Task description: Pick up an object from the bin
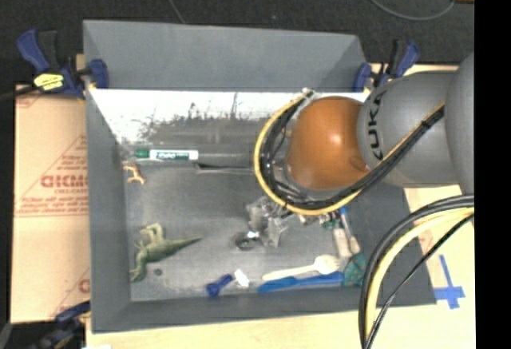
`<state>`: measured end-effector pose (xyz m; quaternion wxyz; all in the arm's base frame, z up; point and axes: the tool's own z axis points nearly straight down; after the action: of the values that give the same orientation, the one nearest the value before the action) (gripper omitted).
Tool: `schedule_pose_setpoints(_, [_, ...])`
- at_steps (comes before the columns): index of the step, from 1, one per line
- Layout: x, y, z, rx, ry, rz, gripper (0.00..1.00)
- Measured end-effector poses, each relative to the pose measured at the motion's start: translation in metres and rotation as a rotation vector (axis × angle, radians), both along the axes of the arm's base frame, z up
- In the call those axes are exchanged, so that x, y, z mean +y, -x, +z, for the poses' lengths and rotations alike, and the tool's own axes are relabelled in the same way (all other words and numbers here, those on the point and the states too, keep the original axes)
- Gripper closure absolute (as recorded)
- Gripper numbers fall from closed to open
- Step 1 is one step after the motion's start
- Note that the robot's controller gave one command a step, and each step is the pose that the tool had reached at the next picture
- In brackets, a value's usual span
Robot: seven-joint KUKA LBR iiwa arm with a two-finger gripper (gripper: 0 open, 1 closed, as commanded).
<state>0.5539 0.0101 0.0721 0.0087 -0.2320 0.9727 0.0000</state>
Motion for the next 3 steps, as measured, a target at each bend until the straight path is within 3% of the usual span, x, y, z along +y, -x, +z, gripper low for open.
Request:
schedule_pose_setpoints(2, [0.000, 0.002, 0.012, 0.005, 0.000, -0.003, 1.00])
schedule_pose_setpoints(3, [0.000, 0.002, 0.060, 0.007, 0.000, -0.003, 1.00])
